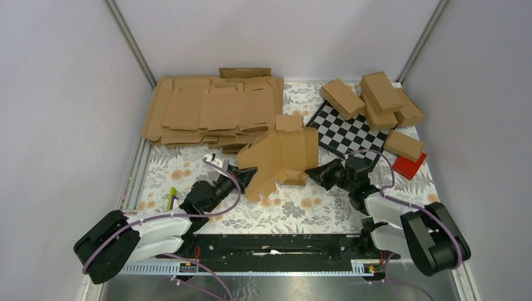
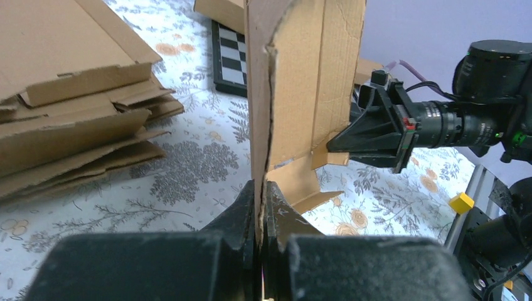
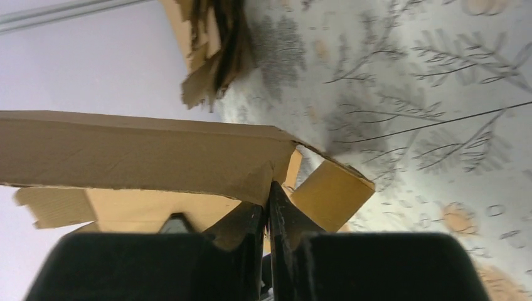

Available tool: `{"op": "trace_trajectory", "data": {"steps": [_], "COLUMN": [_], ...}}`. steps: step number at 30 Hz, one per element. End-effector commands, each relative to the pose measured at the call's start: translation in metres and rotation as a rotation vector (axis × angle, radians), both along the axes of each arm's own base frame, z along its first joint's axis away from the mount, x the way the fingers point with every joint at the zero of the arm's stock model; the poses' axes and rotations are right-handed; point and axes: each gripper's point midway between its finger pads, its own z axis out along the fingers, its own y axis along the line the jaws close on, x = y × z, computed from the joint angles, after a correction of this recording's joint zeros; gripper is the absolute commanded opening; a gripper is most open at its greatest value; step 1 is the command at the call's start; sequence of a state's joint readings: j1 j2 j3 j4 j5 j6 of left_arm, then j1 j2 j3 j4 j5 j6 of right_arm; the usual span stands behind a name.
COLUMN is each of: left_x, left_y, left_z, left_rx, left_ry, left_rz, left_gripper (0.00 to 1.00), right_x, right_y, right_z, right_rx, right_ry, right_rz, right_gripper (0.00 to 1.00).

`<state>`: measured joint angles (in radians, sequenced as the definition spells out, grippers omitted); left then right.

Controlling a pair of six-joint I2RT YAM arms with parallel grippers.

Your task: Fold the paper box

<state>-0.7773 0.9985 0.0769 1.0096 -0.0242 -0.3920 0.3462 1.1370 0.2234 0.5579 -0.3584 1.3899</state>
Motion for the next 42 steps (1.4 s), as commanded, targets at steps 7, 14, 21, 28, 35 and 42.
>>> {"op": "trace_trajectory", "data": {"steps": [7, 14, 21, 28, 35, 42], "left_x": [-0.001, -0.004, -0.005, -0.004, -0.004, -0.005], "left_y": [-0.028, -0.033, -0.032, -0.032, -0.033, -0.035], "left_z": [0.004, -0.001, -0.001, -0.002, -0.003, -0.002], "left_rx": [0.014, 0.058, 0.088, 0.116, 0.124, 0.134], "left_ry": [-0.001, -0.014, -0.031, -0.042, -0.036, -0.045], "left_rz": [-0.063, -0.073, -0.066, -0.066, -0.070, -0.075], "left_gripper": [0.00, 0.00, 0.00, 0.00, 0.00, 0.00], "right_x": [0.009, -0.003, -0.014, -0.013, -0.006, -0.006], "right_y": [0.016, 0.032, 0.025, 0.011, -0.009, -0.037], "right_z": [-0.030, -0.053, -0.068, -0.073, -0.063, -0.048], "right_rx": [-0.122, -0.076, -0.122, -0.266, -0.429, -0.583], "right_ry": [-0.123, -0.076, -0.066, -0.081, -0.148, -0.213], "right_rz": [0.109, 0.199, 0.205, 0.213, 0.187, 0.134], "right_gripper": [0.17, 0.23, 0.32, 0.49, 0.70, 0.99]}}
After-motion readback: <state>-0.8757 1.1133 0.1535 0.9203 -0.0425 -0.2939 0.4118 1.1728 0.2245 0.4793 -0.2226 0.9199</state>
